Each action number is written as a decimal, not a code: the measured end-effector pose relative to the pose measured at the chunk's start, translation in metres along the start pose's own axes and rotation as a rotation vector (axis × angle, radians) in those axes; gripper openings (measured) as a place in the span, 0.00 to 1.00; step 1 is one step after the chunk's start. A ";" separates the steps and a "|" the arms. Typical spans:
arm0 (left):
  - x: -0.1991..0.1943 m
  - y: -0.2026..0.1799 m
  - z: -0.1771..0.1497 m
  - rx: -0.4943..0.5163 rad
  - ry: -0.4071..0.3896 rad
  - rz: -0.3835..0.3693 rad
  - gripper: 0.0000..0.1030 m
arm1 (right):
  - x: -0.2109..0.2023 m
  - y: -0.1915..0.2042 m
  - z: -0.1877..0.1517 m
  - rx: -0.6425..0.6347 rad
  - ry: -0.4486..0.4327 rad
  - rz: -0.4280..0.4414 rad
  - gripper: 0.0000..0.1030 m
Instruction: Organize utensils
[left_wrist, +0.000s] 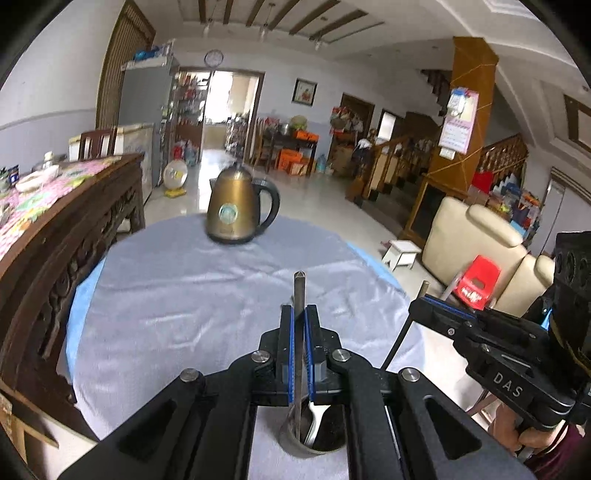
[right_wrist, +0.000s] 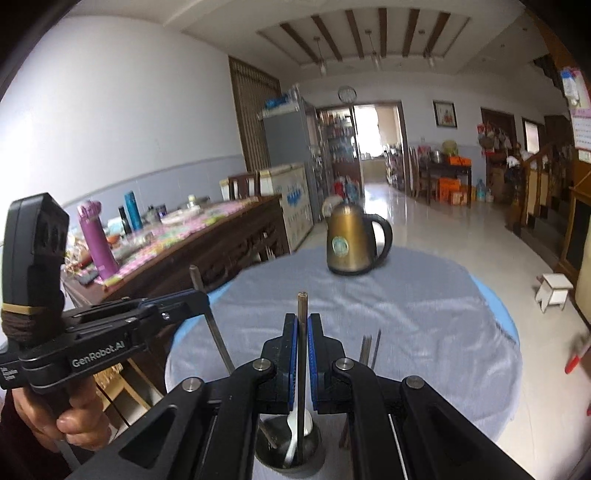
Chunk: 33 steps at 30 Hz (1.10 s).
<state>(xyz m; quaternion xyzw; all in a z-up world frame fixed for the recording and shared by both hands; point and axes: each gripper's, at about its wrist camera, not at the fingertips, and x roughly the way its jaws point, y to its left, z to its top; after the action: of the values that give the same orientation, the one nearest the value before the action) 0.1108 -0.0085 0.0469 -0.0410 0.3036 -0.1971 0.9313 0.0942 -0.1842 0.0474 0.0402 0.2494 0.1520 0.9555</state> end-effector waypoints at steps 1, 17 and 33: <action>0.002 0.001 -0.001 -0.002 0.010 0.000 0.05 | 0.005 -0.003 -0.003 0.008 0.020 -0.011 0.06; -0.013 0.021 -0.017 -0.015 -0.011 0.119 0.48 | -0.005 -0.070 -0.020 0.301 -0.014 0.003 0.39; -0.008 0.045 -0.035 0.000 0.014 0.360 0.56 | 0.019 -0.098 -0.058 0.423 0.095 -0.049 0.39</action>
<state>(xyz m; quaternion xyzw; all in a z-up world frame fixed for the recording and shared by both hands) 0.0998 0.0377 0.0141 0.0152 0.3125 -0.0275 0.9494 0.1082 -0.2712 -0.0265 0.2266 0.3212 0.0746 0.9165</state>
